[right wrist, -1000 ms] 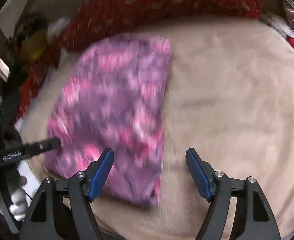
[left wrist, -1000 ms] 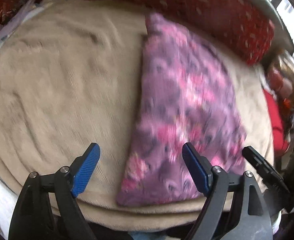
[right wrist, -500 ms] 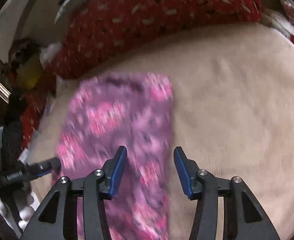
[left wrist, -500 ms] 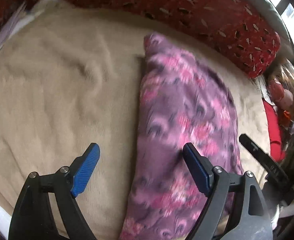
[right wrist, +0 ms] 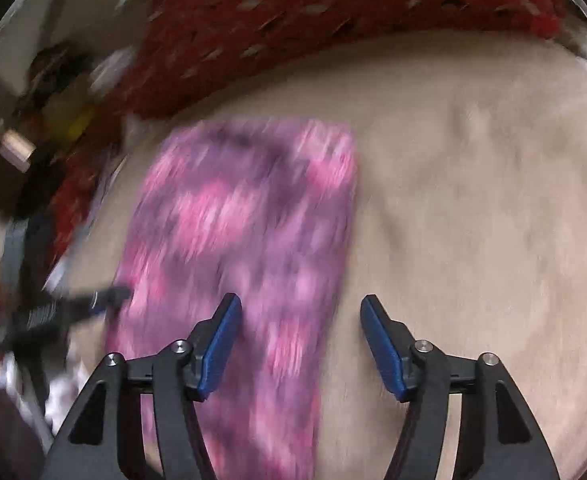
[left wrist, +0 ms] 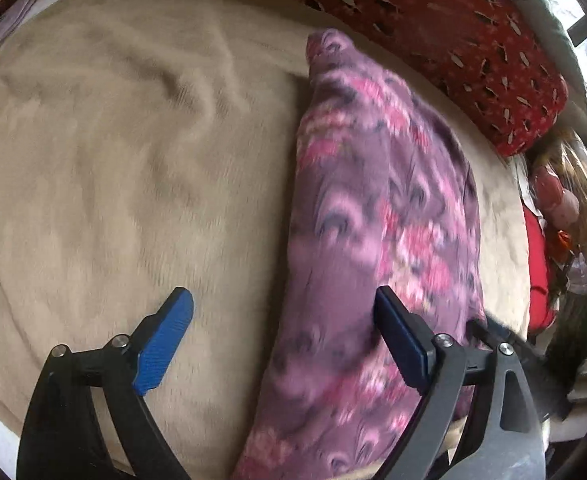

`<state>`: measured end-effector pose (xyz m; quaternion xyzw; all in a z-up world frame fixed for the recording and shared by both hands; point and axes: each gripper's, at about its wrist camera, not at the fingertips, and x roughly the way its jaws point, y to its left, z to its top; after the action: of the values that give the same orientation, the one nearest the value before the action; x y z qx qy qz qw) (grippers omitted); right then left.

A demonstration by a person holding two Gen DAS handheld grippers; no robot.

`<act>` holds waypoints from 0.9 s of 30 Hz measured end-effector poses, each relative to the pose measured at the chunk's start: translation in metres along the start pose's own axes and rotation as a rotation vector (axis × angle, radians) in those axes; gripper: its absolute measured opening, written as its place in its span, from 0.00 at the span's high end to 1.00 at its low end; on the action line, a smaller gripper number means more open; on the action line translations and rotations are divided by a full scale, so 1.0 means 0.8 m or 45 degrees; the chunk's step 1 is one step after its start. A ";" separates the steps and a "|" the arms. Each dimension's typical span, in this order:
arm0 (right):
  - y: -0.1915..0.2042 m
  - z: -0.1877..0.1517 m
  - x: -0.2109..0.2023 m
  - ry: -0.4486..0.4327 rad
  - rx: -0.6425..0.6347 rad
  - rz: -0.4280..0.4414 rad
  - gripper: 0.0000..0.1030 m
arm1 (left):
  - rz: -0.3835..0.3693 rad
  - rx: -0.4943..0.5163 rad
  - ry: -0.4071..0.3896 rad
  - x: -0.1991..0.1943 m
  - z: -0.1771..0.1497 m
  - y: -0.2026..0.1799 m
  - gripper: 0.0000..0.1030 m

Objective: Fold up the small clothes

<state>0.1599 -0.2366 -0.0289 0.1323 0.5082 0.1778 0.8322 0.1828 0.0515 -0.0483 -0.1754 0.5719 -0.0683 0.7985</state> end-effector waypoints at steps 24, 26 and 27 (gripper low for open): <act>0.079 -0.129 -0.130 -0.232 -0.274 -0.407 0.12 | 0.437 0.295 -0.262 -0.100 -0.165 -0.033 0.11; 0.087 -0.134 -0.135 -0.253 -0.284 -0.409 0.11 | 0.437 0.316 -0.268 -0.098 -0.166 -0.038 0.11; 0.089 -0.135 -0.135 -0.260 -0.286 -0.411 0.11 | 0.436 0.321 -0.271 -0.102 -0.171 -0.037 0.11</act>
<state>0.0064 -0.2144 0.0377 -0.0272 0.4130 0.0833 0.9065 0.0295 0.0214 -0.0041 0.0191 0.4928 0.0163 0.8698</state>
